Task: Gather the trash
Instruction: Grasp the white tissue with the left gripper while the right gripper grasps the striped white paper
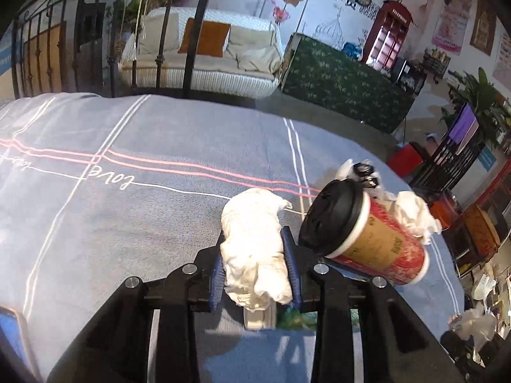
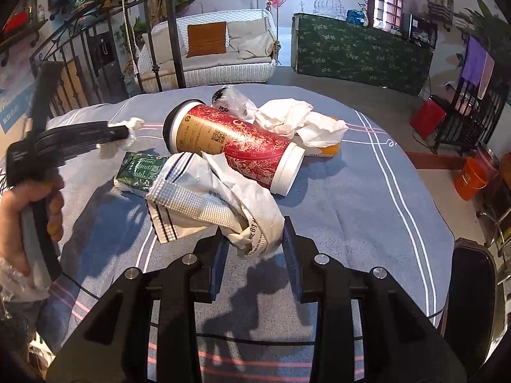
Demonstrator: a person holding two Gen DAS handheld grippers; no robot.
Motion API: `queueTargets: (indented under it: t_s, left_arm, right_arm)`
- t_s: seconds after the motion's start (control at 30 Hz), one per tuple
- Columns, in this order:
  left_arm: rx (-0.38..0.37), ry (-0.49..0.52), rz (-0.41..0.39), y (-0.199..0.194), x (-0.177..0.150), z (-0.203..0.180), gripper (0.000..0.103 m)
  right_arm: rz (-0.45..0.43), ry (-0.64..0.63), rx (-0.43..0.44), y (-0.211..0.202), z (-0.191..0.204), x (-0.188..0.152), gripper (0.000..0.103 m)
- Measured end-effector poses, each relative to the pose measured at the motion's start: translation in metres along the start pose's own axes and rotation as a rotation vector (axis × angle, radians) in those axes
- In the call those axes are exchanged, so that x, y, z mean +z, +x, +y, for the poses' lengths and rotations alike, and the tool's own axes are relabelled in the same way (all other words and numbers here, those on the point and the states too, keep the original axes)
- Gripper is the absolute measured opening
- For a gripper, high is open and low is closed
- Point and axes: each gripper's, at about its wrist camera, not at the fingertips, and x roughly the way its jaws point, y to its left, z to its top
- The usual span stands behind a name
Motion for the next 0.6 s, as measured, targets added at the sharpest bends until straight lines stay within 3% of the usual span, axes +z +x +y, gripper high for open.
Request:
queueTargets:
  t_s: [0.17,0.6]
  left_arm:
    - [-0.005,0.047,-0.085,-0.040,-0.016,-0.013,0.032]
    - [-0.143,0.142,-0.054,-0.077,-0.079,-0.066,0.032]
  right_arm:
    - [-0.015,0.021,-0.002,-0.010,-0.005,-0.006,0.033]
    - [-0.023,0.100,-0.020,-0.036,-0.031,-0.038,0.033]
